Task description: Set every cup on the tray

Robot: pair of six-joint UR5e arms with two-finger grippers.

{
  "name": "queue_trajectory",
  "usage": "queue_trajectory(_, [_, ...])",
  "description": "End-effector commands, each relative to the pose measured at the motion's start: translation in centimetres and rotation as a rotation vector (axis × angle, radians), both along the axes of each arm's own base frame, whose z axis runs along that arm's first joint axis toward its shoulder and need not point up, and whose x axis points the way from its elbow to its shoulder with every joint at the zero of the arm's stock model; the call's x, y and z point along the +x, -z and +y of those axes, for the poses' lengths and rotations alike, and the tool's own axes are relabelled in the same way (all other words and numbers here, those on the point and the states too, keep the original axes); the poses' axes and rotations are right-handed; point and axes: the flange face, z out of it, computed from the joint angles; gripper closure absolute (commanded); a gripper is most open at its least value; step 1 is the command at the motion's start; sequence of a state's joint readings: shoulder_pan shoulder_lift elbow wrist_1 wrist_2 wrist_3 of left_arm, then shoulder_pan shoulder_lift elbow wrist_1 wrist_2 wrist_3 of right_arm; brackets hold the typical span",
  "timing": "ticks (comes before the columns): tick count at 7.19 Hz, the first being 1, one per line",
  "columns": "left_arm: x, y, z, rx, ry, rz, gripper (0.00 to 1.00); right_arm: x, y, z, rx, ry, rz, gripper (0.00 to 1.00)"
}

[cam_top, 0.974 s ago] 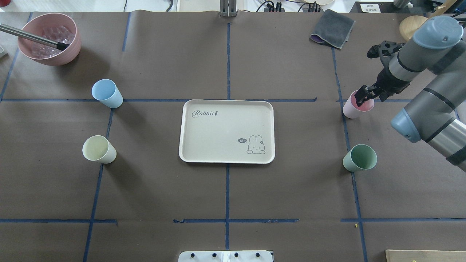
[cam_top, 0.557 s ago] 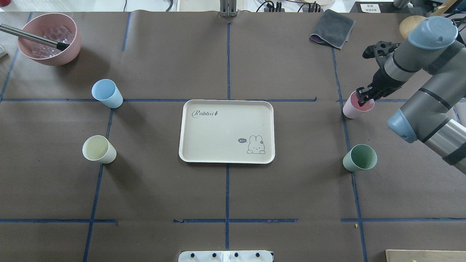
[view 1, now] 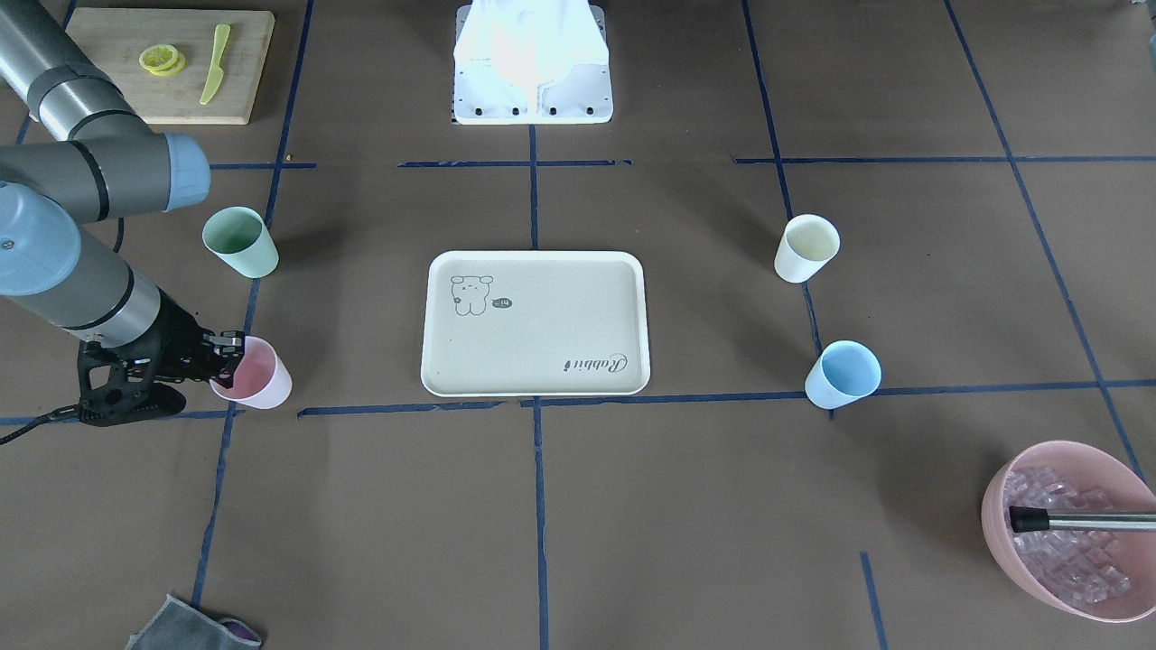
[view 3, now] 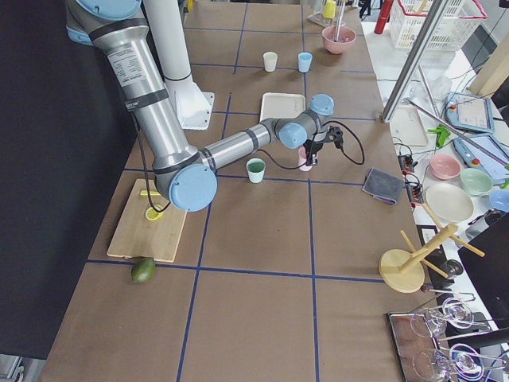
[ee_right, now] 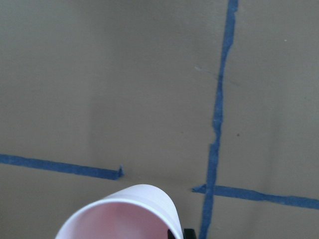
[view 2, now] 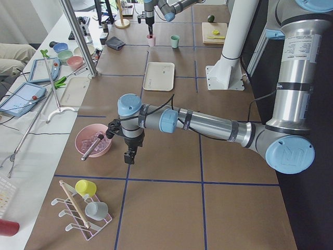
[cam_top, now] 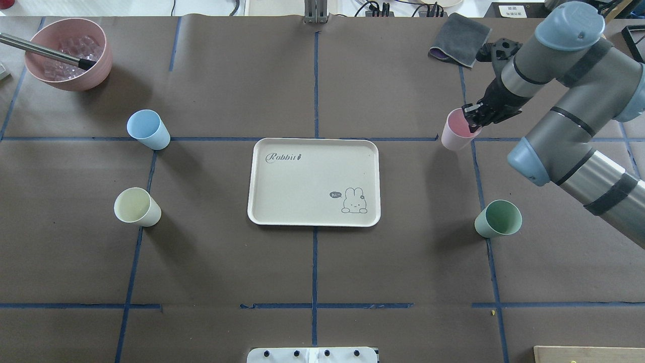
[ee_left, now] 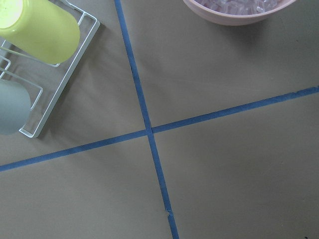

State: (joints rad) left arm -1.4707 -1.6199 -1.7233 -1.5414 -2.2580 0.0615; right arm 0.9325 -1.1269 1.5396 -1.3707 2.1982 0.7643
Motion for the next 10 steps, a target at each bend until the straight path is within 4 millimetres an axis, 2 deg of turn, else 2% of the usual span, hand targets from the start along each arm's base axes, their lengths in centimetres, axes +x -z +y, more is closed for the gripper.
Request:
queue_trajectory(1, [0.1, 0.0, 0.0, -0.001, -0.003, 0.0, 0.0, -8.3, 7.6, 2.6, -0.162, -0.129, -0.056, 1.0])
queue_trajectory(2, [0.1, -0.1, 0.0, -0.002, -0.001, 0.0, 0.0, -12.3, 11.1, 4.2, -0.21, -0.216, -0.064, 1.0])
queue_trajectory(3, [0.1, -0.1, 0.0, -0.002, -0.003, 0.0, 0.0, -14.6, 13.5, 5.1, -0.266, -0.281, -0.078, 1.0])
queue_trajectory(4, [0.1, -0.1, 0.0, -0.002, -0.001, 0.0, 0.0, -15.6, 13.9, 5.7, -0.275, -0.306, -0.076, 0.99])
queue_trajectory(6, [0.1, -0.1, 0.0, -0.002, -0.003, 0.0, 0.0, -15.8, 12.9, 6.0, -0.276, -0.306, -0.06, 0.96])
queue_trajectory(7, [0.1, -0.2, 0.0, -0.004, -0.003, 0.0, 0.0, -16.5, 11.9, 6.5, -0.271, -0.311, -0.038, 0.88])
queue_trajectory(8, [0.1, -0.3, 0.0, -0.004, -0.004, -0.001, 0.0, -17.2, 11.6, 6.8, -0.234, -0.332, -0.02, 0.66])
queue_trajectory(9, [0.1, -0.3, 0.0, -0.005, -0.003, 0.0, 0.0, -17.2, 11.7, 6.8, -0.218, -0.329, -0.019, 0.02])
queue_trajectory(10, [0.1, -0.3, 0.0, -0.006, -0.001, 0.0, 0.0, -17.1, 12.1, 6.6, -0.198, -0.307, -0.024, 0.01])
